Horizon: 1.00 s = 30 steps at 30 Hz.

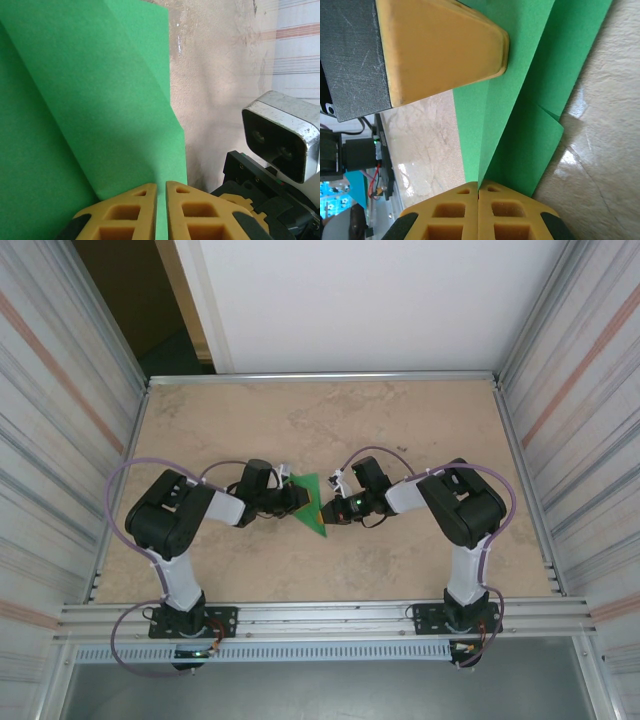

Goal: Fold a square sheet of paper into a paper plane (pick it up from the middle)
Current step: Fourth fold the wing at the center of the table.

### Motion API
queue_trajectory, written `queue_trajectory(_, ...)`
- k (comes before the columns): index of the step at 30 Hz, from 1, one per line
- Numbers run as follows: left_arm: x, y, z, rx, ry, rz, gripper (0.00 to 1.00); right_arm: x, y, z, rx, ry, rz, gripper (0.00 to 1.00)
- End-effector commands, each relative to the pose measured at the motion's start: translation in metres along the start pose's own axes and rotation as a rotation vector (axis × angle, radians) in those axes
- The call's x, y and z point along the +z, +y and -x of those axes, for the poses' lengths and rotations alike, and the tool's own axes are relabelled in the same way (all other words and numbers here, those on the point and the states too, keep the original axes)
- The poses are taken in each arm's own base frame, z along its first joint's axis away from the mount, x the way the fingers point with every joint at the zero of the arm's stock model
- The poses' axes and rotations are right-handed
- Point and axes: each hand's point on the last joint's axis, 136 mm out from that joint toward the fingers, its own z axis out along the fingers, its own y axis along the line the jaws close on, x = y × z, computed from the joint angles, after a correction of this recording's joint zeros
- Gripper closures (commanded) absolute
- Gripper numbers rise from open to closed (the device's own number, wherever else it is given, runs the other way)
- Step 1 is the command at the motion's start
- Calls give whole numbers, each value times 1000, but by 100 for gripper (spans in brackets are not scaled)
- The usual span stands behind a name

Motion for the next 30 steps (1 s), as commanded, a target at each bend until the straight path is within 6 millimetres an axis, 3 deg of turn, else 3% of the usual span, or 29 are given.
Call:
queue_trajectory(1, 5, 37, -18, -52, 51, 121, 87, -6, -57, -35, 168, 49, -238, 91)
queue_trajectory(9, 3, 53, -28, -76, 78, 202, 87, -31, -5, -7, 155, -46, -108, 68)
queue_trajectory(16, 8, 47, -28, -60, 92, 195, 87, -60, 13, 7, 143, -137, -147, 68)
queue_trajectory(22, 10, 49, -29, -65, 96, 203, 87, -49, 11, 2, 118, -98, -292, 76)
queue_trajectory(30, 9, 50, -31, -79, 98, 219, 87, -29, 13, -2, 92, -50, -415, 66)
